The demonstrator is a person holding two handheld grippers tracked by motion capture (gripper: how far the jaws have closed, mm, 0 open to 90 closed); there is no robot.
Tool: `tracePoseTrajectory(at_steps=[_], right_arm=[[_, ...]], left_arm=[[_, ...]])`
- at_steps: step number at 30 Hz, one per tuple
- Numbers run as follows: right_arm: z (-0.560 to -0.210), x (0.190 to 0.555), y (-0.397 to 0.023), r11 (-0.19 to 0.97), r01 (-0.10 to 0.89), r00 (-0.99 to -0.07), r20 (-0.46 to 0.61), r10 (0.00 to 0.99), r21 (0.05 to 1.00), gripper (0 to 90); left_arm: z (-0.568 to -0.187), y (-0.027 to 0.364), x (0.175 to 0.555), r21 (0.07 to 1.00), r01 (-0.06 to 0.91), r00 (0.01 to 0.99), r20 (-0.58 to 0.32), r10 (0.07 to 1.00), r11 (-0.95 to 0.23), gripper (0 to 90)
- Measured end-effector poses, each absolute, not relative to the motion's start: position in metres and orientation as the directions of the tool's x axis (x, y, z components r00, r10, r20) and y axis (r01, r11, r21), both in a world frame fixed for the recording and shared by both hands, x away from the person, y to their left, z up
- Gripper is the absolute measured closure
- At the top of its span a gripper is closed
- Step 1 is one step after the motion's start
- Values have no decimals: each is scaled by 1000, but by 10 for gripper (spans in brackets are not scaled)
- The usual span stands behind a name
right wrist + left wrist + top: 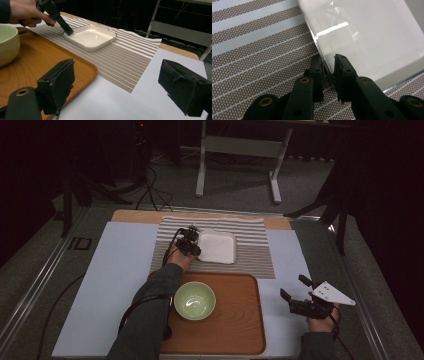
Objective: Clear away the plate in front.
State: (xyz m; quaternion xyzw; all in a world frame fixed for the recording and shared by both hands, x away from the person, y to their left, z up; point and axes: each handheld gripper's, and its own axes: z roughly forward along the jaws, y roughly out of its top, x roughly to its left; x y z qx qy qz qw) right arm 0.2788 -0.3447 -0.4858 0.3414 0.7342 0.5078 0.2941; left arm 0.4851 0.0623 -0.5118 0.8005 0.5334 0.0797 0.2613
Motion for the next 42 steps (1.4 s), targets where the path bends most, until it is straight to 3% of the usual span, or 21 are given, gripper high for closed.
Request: tracePoseTrajectory(at_steps=[5, 12, 14, 22, 29, 42], right_arm=[[-486, 279, -345, 253, 202, -595, -86, 799, 946, 130], [-486, 279, -343, 256, 204, -598, -87, 797, 945, 130], [-486, 279, -343, 256, 203, -598, -88, 797, 945, 130], [-486, 279, -344, 253, 203, -597, -86, 798, 946, 130], [-486, 279, -344, 254, 204, -597, -86, 798, 946, 130], [-486, 279, -344, 254, 203, -596, -86, 798, 946, 130]], left_arm=[[-513, 73, 488, 505, 826, 379, -166, 911, -252, 843], [-513, 73, 489, 494, 835, 377, -189, 907, -244, 789], [-513, 74, 489, 496, 834, 371, -184, 910, -240, 848], [-506, 79, 490, 513, 843, 336, -269, 903, -162, 889], [-486, 70, 486, 555, 809, 374, -234, 897, -193, 893], [-459, 71, 477, 593, 770, 456, -253, 853, -236, 893]])
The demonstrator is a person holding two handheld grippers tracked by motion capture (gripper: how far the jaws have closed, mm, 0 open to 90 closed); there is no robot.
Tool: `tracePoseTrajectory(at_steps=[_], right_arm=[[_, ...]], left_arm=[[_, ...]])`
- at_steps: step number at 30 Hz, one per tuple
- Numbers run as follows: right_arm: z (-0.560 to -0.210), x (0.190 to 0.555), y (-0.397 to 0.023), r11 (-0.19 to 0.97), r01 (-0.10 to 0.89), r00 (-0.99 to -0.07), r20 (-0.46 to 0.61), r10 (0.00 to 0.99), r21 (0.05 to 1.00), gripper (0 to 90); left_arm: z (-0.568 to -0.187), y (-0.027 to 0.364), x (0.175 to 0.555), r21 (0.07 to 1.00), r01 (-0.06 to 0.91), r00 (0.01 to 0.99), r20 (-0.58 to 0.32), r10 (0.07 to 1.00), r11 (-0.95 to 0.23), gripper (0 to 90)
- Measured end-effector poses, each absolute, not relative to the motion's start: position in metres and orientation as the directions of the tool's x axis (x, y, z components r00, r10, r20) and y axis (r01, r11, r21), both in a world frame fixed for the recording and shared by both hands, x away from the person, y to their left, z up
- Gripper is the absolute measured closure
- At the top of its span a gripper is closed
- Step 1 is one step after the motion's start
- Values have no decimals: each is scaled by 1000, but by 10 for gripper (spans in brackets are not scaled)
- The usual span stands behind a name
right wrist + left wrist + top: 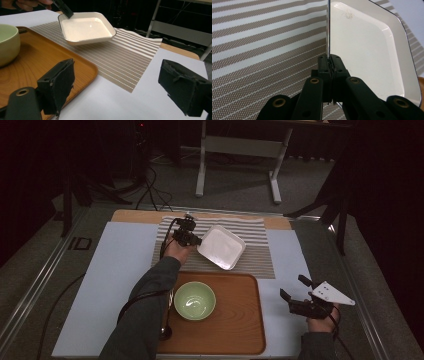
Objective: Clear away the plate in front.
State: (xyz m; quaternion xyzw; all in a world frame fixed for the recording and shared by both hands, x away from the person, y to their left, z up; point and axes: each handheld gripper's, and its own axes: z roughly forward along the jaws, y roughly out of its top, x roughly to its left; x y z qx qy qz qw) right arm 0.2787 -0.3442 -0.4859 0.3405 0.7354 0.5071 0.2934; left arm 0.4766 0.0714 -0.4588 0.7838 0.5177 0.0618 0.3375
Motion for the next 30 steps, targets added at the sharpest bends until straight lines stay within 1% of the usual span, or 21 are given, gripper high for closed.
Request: tracePoseTrajectory(at_steps=[3, 8, 17, 30], right_arm=[[-486, 279, -344, 253, 204, -594, -86, 800, 946, 130], [-486, 279, -344, 254, 204, -595, -87, 799, 945, 130], [-486, 278, -345, 253, 204, -593, -86, 801, 946, 130], [-486, 278, -346, 248, 206, -589, -83, 804, 947, 130]], left_arm=[[-453, 73, 473, 602, 760, 479, -263, 838, -245, 892], [-443, 72, 468, 617, 739, 511, -251, 822, -271, 892], [-421, 67, 455, 654, 675, 600, -217, 770, -341, 892], [-409, 57, 437, 678, 600, 691, -173, 701, -424, 891]])
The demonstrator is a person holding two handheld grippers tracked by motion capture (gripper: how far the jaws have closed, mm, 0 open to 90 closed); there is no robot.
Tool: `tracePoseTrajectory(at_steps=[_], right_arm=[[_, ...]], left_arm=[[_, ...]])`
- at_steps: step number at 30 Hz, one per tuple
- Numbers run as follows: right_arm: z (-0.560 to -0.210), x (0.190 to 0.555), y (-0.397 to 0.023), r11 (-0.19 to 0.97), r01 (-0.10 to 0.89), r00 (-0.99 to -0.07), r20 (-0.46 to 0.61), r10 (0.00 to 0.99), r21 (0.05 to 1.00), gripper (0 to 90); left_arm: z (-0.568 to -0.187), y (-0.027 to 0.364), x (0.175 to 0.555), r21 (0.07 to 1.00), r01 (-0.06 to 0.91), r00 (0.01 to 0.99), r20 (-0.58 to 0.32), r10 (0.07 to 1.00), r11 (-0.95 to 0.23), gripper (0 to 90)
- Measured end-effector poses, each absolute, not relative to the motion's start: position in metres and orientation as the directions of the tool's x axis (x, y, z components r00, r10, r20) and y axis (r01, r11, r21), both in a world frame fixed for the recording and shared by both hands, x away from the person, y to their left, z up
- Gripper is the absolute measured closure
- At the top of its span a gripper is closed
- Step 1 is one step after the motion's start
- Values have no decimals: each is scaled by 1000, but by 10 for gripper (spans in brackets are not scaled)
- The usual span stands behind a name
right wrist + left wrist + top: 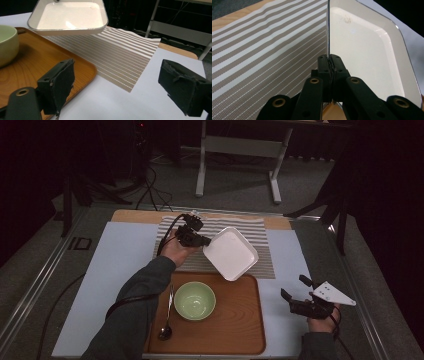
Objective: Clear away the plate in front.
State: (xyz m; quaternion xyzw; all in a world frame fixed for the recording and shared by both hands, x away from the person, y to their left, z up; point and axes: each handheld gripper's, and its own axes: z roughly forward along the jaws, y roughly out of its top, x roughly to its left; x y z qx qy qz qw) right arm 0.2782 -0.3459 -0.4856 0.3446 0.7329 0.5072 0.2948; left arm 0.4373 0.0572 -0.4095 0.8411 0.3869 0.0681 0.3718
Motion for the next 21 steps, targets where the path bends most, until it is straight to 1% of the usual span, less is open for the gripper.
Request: tracePoseTrajectory(at_steps=[9, 21], right_arm=[[-485, 278, -346, 247, 205, -588, -82, 805, 947, 130], [-485, 278, -347, 248, 201, -587, -86, 805, 948, 130]], left_arm=[[-409, 49, 425, 683, 564, 737, -162, 656, -465, 891], [-415, 38, 412, 660, 538, 784, -163, 599, -524, 893]])
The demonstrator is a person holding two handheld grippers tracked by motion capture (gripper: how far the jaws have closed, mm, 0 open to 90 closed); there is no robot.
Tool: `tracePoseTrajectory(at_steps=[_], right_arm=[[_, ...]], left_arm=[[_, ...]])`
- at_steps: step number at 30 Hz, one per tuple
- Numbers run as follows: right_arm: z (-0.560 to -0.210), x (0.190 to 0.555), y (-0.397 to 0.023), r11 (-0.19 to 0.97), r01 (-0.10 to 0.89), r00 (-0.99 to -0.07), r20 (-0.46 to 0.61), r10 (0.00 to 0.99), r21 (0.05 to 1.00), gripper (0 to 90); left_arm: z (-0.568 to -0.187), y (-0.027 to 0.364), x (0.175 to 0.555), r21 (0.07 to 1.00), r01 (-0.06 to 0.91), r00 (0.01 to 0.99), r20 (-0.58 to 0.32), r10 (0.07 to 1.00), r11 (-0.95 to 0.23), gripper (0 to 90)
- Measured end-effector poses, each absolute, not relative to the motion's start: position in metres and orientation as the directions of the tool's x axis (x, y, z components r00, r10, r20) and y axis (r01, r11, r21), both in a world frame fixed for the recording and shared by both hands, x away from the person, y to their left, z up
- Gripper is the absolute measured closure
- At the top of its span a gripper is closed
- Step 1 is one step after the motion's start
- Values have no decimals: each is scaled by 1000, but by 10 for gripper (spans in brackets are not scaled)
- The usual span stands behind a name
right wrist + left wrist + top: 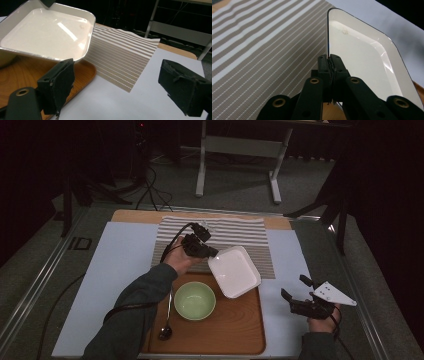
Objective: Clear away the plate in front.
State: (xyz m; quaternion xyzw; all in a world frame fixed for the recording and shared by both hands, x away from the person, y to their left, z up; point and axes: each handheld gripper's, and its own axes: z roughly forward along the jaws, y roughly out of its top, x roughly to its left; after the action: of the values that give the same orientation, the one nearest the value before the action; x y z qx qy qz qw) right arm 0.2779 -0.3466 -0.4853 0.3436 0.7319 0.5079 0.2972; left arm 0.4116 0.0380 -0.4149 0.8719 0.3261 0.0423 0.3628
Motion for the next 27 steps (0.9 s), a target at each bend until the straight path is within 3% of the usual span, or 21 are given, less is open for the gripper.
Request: tracePoseTrajectory(at_steps=[27], right_arm=[[-485, 278, -347, 248, 200, -587, -87, 805, 948, 130]], left_arm=[[-430, 7, 386, 587, 469, 865, -153, 478, -660, 892]])
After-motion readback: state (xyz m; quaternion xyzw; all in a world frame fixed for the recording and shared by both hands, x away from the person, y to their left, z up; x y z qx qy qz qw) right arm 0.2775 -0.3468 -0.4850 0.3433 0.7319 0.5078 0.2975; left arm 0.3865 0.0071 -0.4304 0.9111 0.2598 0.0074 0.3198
